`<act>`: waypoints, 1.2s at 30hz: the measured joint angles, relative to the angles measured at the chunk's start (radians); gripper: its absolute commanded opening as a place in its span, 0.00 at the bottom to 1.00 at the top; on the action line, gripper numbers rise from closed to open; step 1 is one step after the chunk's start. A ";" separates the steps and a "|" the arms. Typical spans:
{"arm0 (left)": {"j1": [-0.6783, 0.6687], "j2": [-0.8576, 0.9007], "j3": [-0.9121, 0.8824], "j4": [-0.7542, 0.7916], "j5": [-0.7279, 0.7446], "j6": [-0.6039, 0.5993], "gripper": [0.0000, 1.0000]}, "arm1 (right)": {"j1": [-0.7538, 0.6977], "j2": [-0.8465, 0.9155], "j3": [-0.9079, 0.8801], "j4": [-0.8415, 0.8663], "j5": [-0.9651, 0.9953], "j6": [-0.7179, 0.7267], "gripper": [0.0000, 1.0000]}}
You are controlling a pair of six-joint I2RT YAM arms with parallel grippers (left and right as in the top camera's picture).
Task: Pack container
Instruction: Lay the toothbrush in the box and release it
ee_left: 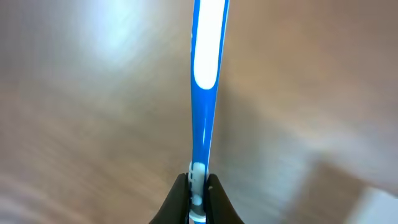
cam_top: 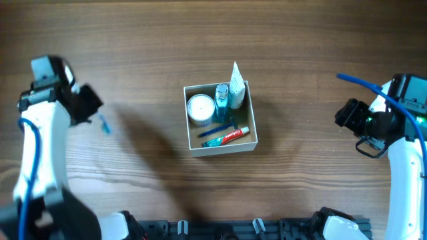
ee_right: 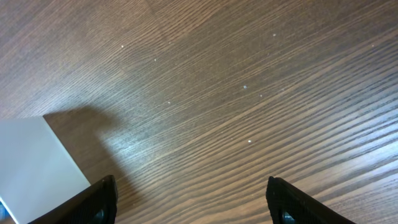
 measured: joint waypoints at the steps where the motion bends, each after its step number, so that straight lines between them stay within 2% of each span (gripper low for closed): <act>1: -0.054 -0.050 0.020 0.014 0.000 0.034 0.04 | 0.000 0.000 0.000 0.000 0.000 0.000 0.77; 4: -0.299 -0.203 0.049 0.055 0.030 0.245 0.04 | 0.000 0.000 0.000 0.000 0.000 0.000 0.77; 5: -0.387 -0.237 0.050 0.052 0.044 0.356 0.04 | 0.000 0.000 0.000 0.000 0.000 0.000 0.77; 9: -0.719 -0.261 0.050 0.053 0.077 0.697 0.04 | 0.000 0.000 0.000 0.000 0.000 0.000 0.77; 12: -0.871 -0.220 0.050 0.053 0.082 0.809 0.04 | 0.000 0.000 0.000 0.000 0.000 0.000 0.77; 16: -0.966 -0.114 0.050 0.046 0.082 0.872 0.04 | 0.000 0.000 0.000 0.000 0.000 0.000 0.77; 36: -0.969 0.184 0.050 0.031 0.082 0.863 0.04 | 0.000 0.000 0.000 0.001 0.000 0.000 0.78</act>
